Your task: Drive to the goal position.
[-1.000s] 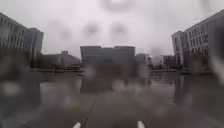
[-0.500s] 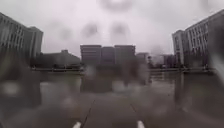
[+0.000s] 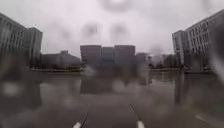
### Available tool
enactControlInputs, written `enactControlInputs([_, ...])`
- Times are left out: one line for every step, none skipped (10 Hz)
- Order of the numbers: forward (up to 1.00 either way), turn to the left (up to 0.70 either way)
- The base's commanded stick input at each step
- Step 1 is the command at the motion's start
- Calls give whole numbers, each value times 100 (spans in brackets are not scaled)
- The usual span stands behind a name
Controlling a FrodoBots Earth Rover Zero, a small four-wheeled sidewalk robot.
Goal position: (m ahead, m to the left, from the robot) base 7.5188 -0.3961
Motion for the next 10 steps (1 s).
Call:
enactControlInputs([70,0])
enactControlInputs([70,0])
enactControlInputs([70,0])
enactControlInputs([70,0])
enactControlInputs([70,0])
enactControlInputs([70,0])
enactControlInputs([70,0])
enactControlInputs([70,0])
enactControlInputs([70,0])
enactControlInputs([70,0])
